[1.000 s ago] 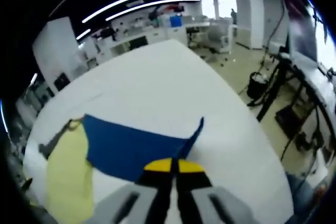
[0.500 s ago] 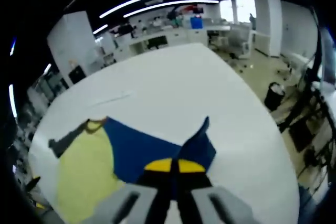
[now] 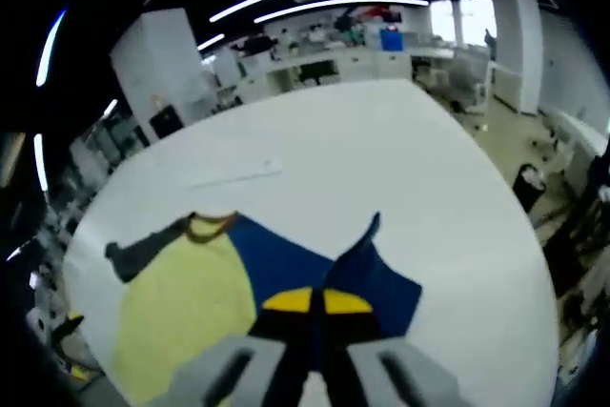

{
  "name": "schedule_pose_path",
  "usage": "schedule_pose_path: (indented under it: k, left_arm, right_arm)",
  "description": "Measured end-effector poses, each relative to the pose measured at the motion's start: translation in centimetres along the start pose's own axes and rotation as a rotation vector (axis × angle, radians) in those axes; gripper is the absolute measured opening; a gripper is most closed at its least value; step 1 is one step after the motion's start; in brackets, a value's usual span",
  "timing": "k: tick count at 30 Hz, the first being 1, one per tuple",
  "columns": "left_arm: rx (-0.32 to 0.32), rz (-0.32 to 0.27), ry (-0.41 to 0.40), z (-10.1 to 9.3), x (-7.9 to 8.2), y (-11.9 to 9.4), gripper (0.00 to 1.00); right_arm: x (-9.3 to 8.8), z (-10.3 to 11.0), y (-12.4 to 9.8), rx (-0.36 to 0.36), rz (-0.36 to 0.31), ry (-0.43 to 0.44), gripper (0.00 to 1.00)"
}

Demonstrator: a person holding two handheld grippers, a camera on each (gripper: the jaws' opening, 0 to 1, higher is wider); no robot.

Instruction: Fold the garment on the visible template until the final outline fits inside the template.

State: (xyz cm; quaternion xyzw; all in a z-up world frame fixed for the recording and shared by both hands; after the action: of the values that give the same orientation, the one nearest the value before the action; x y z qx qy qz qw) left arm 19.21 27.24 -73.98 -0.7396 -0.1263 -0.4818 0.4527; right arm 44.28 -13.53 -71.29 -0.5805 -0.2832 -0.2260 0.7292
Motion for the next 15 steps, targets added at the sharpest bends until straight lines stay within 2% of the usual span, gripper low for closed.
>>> schedule_pose_path:
  k: [11, 15]
  left_arm:
    - [-0.015, -0.011, -0.001, -0.5, 0.4, 0.1, 0.97]
    - [-0.017, -0.008, 0.0, -0.6, 0.3, 0.1, 0.97]
  right_arm:
    - [0.7, 4.2, 1.4, 0.055, 0.017, -0.083, 0.0]
    - [1.5, 5.1, 2.3, 0.075, 0.026, -0.11, 0.0]
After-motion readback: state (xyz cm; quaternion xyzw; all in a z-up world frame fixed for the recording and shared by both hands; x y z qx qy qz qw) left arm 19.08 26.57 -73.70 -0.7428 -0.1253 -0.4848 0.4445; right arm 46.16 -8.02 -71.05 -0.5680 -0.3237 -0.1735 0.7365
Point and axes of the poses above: the point that each gripper's makers call its tool centre point, and the gripper's own axes: y roughly forward along the fingers, z roughly to its left, x roughly out of its top, the point moved 4 cm from there along -y, roughly backward along the fingers, and after that the axes turned 4 degrees about -x, right-handed, at the moved point
